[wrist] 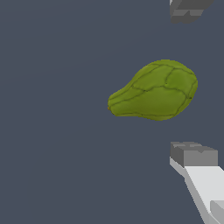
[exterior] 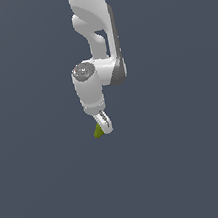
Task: Pick up the object and move it to a goal position.
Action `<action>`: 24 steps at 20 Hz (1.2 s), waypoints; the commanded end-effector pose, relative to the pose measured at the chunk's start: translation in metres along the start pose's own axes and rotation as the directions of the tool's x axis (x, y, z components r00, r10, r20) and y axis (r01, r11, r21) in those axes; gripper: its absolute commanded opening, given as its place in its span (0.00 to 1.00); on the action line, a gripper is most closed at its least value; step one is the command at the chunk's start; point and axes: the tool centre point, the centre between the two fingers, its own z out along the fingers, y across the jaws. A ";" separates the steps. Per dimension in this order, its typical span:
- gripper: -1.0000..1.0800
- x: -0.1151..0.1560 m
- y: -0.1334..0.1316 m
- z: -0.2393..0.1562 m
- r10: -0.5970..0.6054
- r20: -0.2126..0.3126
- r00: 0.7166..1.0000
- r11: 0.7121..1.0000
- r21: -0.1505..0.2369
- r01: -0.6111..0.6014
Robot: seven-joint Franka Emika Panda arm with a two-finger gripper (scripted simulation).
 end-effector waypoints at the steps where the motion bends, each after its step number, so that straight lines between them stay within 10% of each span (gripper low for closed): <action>1: 0.96 0.002 0.002 0.002 0.042 -0.001 0.999 0.999 0.001 -0.042; 24: 0.96 0.003 0.005 0.051 0.094 -0.003 0.996 0.996 0.001 -0.094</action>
